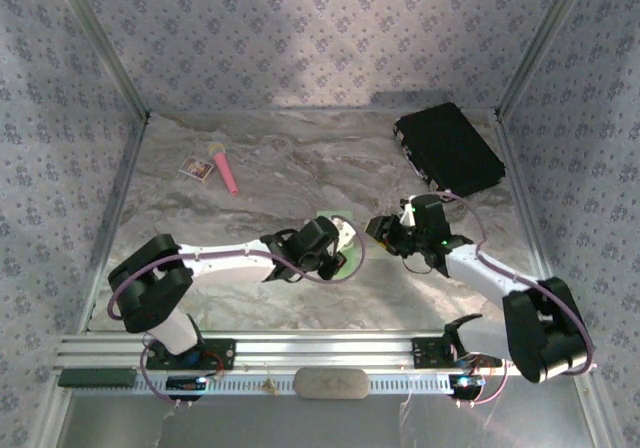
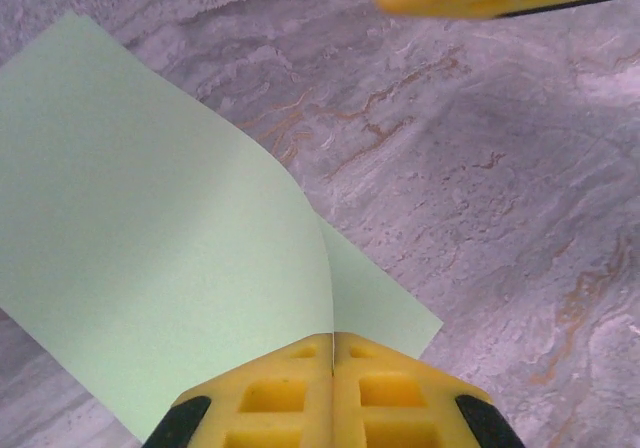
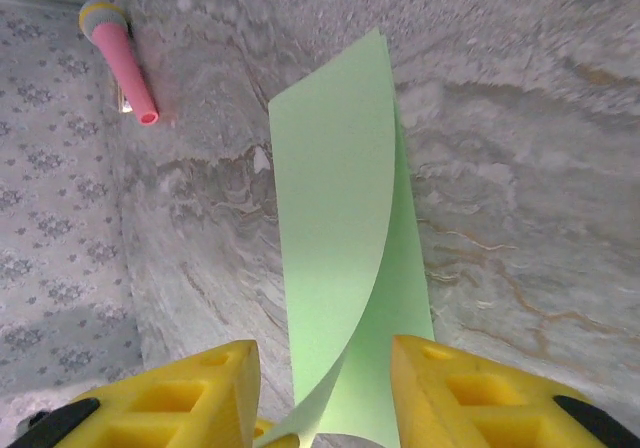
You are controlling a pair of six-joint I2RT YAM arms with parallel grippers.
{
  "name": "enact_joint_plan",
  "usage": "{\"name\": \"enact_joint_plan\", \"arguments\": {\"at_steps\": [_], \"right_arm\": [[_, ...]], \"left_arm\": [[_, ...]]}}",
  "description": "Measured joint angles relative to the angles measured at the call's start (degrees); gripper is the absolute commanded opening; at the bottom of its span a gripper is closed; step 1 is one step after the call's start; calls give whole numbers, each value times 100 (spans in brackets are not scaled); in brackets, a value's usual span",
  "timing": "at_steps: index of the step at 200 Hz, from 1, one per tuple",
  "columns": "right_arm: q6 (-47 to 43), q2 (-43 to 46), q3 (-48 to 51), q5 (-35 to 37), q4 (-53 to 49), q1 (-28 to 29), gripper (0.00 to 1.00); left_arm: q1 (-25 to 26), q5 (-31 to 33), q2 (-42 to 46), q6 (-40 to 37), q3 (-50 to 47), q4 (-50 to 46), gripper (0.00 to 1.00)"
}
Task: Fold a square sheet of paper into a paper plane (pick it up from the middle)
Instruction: Fold the triangle a second time at the center of the table.
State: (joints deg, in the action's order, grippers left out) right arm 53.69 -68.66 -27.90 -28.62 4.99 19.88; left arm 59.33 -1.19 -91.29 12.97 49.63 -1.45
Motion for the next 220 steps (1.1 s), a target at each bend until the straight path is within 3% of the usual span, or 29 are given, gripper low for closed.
{"name": "enact_joint_plan", "arguments": {"at_steps": [55, 102, 150, 220], "right_arm": [[-50, 313, 334, 31, -299, 63, 17], [138, -96, 431, 144, -74, 817, 0], [446, -938, 431, 238, 638, 1364, 0], [675, -1497, 254, 302, 1113, 1757, 0]], "left_arm": [[-396, -857, 0, 691, -199, 190, 0], [-590, -1019, 0, 1073, -555, 334, 0], [-621, -1099, 2, 1274, -651, 501, 0], [-695, -1128, 2, 1464, -721, 669, 0]]}}
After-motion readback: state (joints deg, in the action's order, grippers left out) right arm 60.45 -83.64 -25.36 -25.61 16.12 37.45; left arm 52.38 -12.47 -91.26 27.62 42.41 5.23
